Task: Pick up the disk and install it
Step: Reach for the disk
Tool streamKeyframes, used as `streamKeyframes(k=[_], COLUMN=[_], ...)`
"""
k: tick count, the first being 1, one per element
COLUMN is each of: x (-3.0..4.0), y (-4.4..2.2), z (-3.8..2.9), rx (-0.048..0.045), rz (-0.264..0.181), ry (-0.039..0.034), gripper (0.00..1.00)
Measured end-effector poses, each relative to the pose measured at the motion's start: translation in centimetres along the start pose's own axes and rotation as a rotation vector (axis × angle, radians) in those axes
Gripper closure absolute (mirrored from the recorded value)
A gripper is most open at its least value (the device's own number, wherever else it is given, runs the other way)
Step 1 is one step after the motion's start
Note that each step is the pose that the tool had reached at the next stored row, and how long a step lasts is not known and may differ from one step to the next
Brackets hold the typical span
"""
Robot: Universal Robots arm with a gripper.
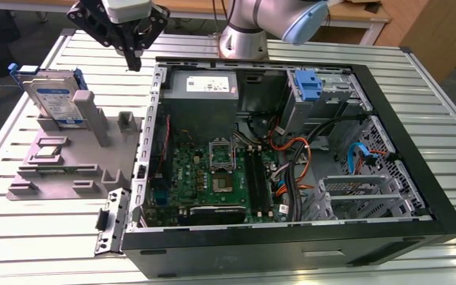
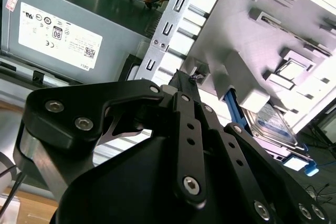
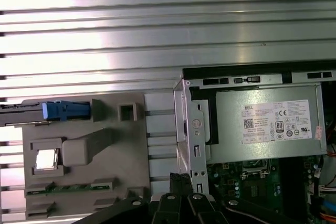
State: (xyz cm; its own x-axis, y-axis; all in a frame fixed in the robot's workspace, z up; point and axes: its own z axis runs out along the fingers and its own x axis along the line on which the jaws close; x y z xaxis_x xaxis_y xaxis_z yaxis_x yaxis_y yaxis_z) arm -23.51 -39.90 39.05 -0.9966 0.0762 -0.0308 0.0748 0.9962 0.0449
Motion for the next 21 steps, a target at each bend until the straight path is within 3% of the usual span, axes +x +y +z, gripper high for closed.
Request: streamKeyframes(k=[21], x=[0.78], y=[-0.06], z=[0.05], rx=[0.0], rz=[0.0], ry=[0.0], gripper=[0.9])
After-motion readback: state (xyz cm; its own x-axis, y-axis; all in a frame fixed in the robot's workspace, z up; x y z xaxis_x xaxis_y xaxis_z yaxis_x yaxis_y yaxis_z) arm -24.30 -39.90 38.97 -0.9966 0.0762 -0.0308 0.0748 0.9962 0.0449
